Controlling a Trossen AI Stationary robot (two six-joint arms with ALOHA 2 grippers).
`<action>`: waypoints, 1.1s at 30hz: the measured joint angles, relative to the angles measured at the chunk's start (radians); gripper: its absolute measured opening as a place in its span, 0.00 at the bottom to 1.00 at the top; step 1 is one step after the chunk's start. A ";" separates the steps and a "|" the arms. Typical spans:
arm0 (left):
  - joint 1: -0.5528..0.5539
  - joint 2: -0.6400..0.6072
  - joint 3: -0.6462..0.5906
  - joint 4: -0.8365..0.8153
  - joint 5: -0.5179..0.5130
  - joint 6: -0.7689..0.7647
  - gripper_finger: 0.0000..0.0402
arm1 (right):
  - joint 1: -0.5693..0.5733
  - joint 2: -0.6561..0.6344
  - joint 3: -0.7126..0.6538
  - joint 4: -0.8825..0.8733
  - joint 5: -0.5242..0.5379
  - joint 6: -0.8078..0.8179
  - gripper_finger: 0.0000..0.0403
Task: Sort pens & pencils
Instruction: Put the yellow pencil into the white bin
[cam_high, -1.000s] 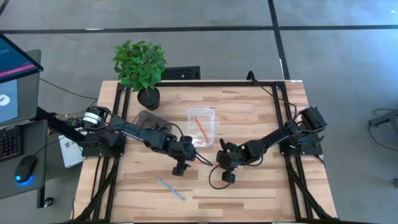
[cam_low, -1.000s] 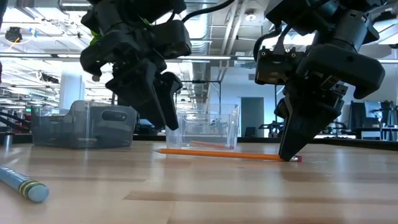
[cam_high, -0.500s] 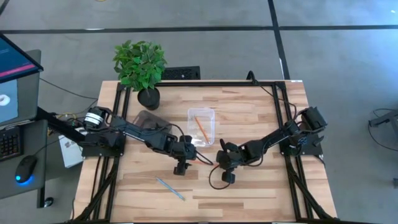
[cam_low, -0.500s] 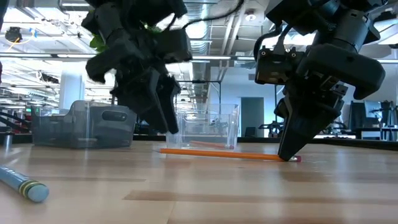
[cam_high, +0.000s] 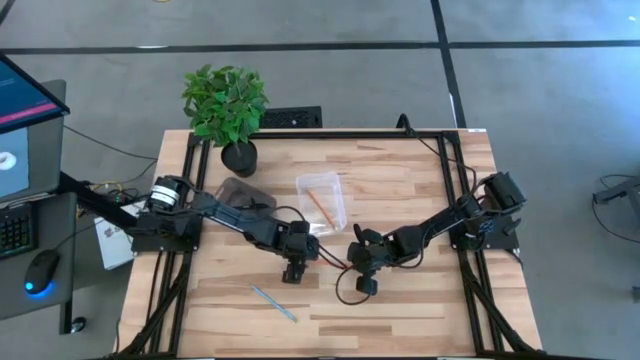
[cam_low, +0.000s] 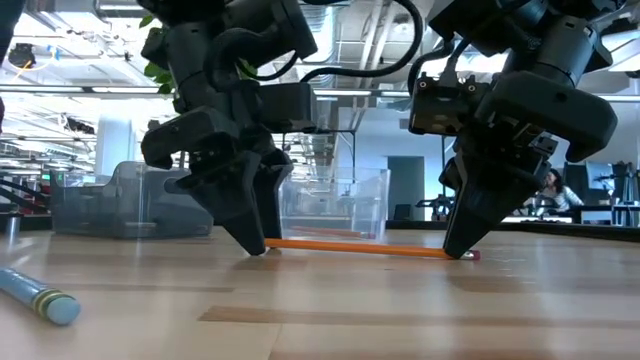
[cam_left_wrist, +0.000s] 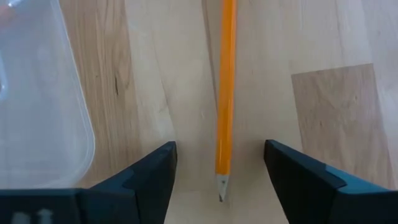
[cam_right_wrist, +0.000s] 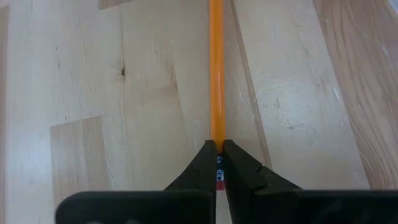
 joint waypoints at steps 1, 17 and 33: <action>-0.001 0.001 0.002 -0.003 -0.005 0.000 0.58 | 0.000 0.000 0.000 0.000 0.000 0.000 0.09; -0.006 0.013 0.031 -0.033 -0.014 0.033 0.12 | 0.000 0.000 0.000 0.000 0.002 0.000 0.08; -0.011 0.012 0.043 -0.055 -0.020 0.034 0.02 | 0.000 -0.038 0.000 0.001 0.026 -0.040 0.16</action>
